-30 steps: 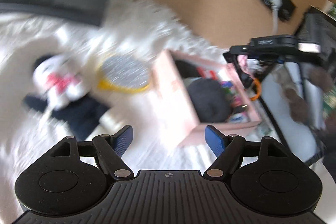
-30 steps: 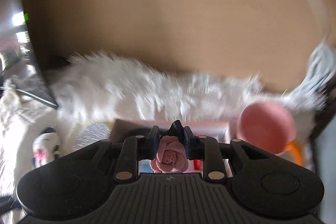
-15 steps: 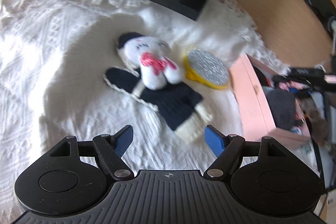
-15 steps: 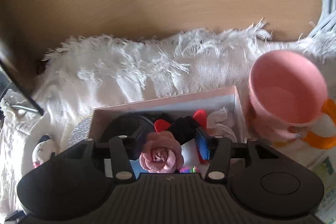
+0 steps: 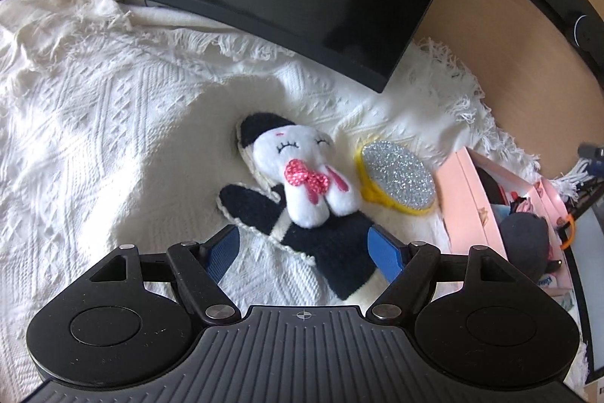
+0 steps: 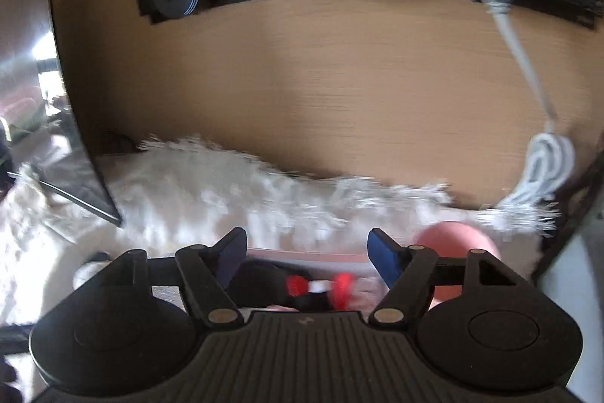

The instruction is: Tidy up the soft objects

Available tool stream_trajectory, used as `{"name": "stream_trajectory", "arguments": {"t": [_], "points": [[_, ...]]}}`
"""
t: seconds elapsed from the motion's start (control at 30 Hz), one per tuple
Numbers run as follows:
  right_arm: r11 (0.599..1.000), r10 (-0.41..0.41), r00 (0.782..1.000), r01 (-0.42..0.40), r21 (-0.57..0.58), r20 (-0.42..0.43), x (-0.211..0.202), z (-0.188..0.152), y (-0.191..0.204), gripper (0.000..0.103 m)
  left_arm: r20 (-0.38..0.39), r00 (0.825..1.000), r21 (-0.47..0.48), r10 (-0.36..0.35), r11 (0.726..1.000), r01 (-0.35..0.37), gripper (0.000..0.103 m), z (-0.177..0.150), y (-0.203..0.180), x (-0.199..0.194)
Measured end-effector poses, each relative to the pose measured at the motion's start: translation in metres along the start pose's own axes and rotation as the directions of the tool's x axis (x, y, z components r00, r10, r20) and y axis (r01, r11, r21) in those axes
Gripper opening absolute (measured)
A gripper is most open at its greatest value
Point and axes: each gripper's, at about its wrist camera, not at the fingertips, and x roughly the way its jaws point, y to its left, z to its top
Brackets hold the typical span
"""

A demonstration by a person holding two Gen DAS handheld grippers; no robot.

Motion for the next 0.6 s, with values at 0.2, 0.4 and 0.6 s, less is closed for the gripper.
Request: {"name": "stream_trajectory", "arguments": {"t": [0.2, 0.4, 0.6], "points": [[0.977, 0.176, 0.978, -0.188, -0.1, -0.116, 0.044, -0.009, 0.095, 0.075, -0.006, 1.0, -0.05, -0.006, 0.999, 0.006, 0.08, -0.012, 0.015, -0.006], [0.966, 0.12, 0.953, -0.177, -0.189, -0.279, 0.14, -0.025, 0.176, 0.075, -0.021, 0.999, -0.036, -0.034, 0.999, 0.033, 0.08, -0.029, 0.023, -0.022], [0.957, -0.067, 0.927, -0.045, -0.286, -0.369, 0.22, -0.018, 0.186, 0.072, -0.04, 0.999, -0.039, -0.016, 0.999, 0.015, 0.08, -0.047, 0.035, -0.042]]}}
